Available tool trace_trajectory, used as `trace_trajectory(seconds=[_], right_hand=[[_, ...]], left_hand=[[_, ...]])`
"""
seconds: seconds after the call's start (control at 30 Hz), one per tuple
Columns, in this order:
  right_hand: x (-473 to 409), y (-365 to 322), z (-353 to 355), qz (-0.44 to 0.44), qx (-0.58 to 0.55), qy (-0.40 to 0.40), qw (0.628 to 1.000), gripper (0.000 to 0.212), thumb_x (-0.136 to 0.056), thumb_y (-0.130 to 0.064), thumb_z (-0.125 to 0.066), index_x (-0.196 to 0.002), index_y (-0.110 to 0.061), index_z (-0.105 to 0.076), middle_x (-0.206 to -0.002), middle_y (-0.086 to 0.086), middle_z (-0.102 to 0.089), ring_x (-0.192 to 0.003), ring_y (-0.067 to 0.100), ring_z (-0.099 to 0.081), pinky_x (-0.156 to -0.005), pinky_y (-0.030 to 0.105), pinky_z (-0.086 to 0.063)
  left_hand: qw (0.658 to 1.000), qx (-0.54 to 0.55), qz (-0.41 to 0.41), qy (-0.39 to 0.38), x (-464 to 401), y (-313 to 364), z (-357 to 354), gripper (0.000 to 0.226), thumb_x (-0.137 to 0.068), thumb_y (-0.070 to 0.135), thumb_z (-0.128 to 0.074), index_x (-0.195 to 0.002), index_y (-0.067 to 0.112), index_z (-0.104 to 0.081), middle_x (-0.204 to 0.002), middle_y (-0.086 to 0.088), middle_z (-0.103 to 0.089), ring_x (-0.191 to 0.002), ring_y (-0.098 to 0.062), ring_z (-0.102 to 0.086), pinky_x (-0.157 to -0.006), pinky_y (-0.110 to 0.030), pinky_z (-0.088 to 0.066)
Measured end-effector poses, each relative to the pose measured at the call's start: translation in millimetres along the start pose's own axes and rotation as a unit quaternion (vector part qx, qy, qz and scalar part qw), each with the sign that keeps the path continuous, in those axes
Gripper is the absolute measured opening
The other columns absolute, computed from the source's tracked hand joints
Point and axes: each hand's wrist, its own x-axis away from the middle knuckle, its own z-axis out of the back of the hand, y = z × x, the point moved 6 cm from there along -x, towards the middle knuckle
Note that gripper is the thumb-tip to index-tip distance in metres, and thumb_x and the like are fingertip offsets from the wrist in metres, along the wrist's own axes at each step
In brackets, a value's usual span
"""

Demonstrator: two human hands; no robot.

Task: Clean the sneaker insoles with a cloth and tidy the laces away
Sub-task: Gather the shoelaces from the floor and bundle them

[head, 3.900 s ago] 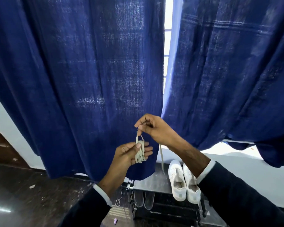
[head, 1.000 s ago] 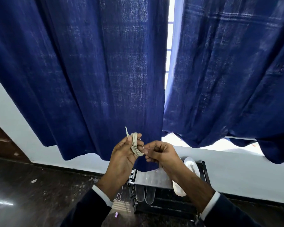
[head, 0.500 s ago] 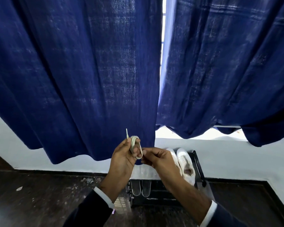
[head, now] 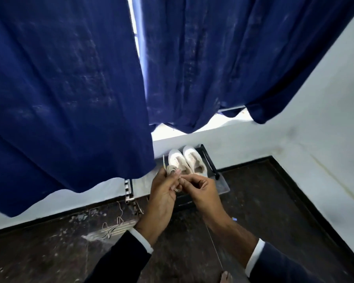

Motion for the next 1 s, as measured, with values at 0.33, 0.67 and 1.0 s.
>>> trace_trajectory(seconds=[0.33,0.67,1.0], right_hand=[[-24.9,34.8,137.8,-0.036,0.036,0.037,0.998,0.014,-0.101,-0.003,-0.055,-0.094,0.002,-0.066,-0.077,-0.001,-0.068,-0.071,0.005,-0.060,-0.072,0.028,-0.049],[-64.7,61.7,328.9,-0.084,0.148,0.012,0.985,0.016,-0.101,-0.012,-0.059,-0.087,-0.013,-0.066,-0.073,-0.009,-0.062,-0.066,-0.001,-0.052,-0.066,0.020,-0.042],[-148.2,109.5,400.6,-0.181,0.210,-0.029,0.960,0.015,-0.101,-0.020,-0.060,-0.107,-0.011,-0.070,-0.100,0.004,-0.073,-0.092,0.016,-0.067,-0.086,0.036,-0.052]], left_hand=[[0.992,-0.029,0.100,0.067,-24.4,-90.6,-115.3,0.018,-0.099,0.007,-0.045,-0.087,0.010,-0.057,-0.064,0.000,-0.055,-0.066,-0.016,-0.051,-0.067,-0.028,-0.045],[0.937,-0.291,0.193,0.021,-65.4,-205.1,-231.4,0.022,-0.100,0.015,-0.049,-0.087,0.020,-0.066,-0.086,0.005,-0.068,-0.082,-0.002,-0.065,-0.074,-0.020,-0.047],[0.845,-0.476,0.239,-0.049,-160.2,-291.3,-248.1,0.032,-0.082,0.059,-0.042,-0.084,0.043,-0.070,-0.087,0.011,-0.066,-0.095,-0.023,-0.064,-0.104,-0.053,-0.043]])
